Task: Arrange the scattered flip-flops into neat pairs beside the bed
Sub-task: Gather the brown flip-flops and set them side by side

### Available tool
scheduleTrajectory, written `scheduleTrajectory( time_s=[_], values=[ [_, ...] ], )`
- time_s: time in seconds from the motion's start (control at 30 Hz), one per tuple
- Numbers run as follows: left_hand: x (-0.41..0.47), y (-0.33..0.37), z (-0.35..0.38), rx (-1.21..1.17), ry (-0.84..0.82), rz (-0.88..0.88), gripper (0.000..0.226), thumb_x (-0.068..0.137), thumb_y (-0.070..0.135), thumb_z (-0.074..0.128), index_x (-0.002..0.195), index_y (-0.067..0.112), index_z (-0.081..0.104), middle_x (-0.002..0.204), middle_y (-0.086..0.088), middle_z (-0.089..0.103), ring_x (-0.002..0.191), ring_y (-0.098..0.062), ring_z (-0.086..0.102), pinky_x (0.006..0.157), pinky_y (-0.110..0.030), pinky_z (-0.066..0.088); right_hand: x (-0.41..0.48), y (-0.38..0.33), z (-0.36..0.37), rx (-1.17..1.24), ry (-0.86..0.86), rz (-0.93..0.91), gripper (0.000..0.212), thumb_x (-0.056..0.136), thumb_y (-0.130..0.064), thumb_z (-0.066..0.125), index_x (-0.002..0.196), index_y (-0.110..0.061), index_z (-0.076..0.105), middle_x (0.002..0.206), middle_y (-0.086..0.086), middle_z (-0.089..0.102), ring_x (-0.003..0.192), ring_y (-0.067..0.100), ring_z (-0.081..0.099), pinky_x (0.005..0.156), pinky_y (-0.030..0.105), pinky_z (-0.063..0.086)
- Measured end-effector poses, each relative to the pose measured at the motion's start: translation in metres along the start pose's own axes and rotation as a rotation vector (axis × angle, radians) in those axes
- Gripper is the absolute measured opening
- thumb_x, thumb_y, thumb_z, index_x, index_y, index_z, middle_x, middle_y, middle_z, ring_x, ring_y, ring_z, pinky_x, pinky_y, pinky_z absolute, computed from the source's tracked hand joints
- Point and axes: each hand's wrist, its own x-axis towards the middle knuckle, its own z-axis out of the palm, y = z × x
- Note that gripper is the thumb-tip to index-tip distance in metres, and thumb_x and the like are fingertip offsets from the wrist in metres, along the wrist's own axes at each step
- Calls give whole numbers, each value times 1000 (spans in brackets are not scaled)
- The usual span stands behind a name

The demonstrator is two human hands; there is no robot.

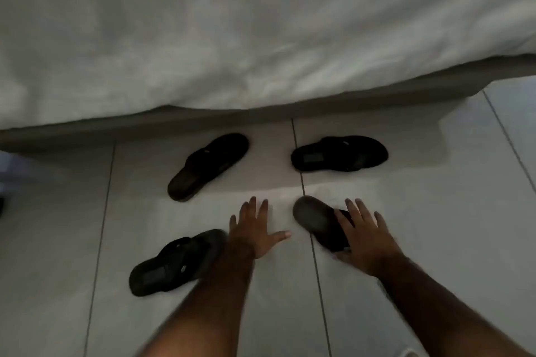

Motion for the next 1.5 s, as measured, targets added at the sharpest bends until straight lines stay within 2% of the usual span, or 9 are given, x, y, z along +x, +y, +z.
scheduleTrajectory(
  time_s=[0.33, 0.4, 0.47, 0.57, 0.7, 0.8, 0.87, 1.17, 1.5],
  values=[
    [43, -18, 72, 148, 245, -34, 95, 85, 81, 19, 157, 25, -9, 166, -9, -21, 154, -34, -10, 120, -64, 8, 34, 15, 57, 82, 84, 0, 97, 83, -40, 72, 157, -26, 10, 167, 6, -12, 154, 30, -7, 125, 47, 16],
    [43, -12, 69, 176, 253, -50, 89, 88, 77, 18, 157, 24, 0, 167, -12, -11, 154, -36, -2, 118, -66, 13, 35, 14, 57, 91, 85, 0, 98, 82, -39, 74, 156, -26, 12, 167, 6, -9, 154, 30, -6, 125, 47, 16],
    [47, -6, 54, 189, 317, -80, 77, 91, 72, 19, 151, 23, 27, 163, -14, 17, 148, -35, 20, 114, -65, 20, 38, 13, 59, 93, 101, 1, 99, 81, -40, 76, 156, -26, 13, 167, 6, -9, 154, 30, -6, 125, 47, 15],
    [58, -7, 15, 113, 542, -206, 63, 95, 60, 34, 131, 12, 52, 140, -16, 46, 127, -34, 41, 102, -54, 35, 41, 14, 64, 59, 94, -7, 102, 80, -42, 75, 156, -24, 10, 166, 9, -15, 153, 32, -11, 125, 49, 15],
    [83, -32, -39, -16, 735, -295, 64, 89, 39, 60, 138, 3, 42, 148, -25, 38, 131, -42, 39, 100, -53, 38, 47, 22, 67, 15, 63, -48, 105, 81, -48, 72, 157, -21, 6, 164, 13, -22, 152, 34, -16, 124, 50, 15],
    [105, -59, -62, -141, 601, -282, 83, 92, 38, 58, 156, 11, 14, 161, -21, 23, 144, -41, 27, 111, -59, 33, 50, 25, 68, 15, 45, -65, 107, 79, -49, 73, 157, -20, 5, 164, 13, -23, 152, 35, -17, 124, 49, 15],
    [114, -73, -63, -155, 503, -243, 80, 96, 38, 53, 158, 16, 7, 163, -17, 23, 146, -40, 26, 113, -58, 33, 50, 26, 68, 8, 39, -72, 109, 79, -49, 74, 157, -19, 4, 164, 15, -23, 151, 35, -17, 124, 49, 15],
    [79, -94, -8, -45, 564, -27, 47, 99, 8, 46, 145, 2, 44, 159, -19, 35, 144, -37, 36, 119, -49, 30, 41, 21, 67, 6, 43, -102, 101, 84, -39, 71, 157, -23, 3, 164, 11, -24, 151, 34, -19, 123, 53, 11],
    [53, -34, 42, 110, 483, 292, 38, 100, 26, 49, 136, 19, 58, 156, -3, 45, 144, -28, 39, 117, -48, 28, 23, 24, 72, 8, 52, -162, 101, 83, -28, 72, 157, -27, 3, 163, 6, -27, 149, 28, -24, 125, 51, 9]
  ],
)
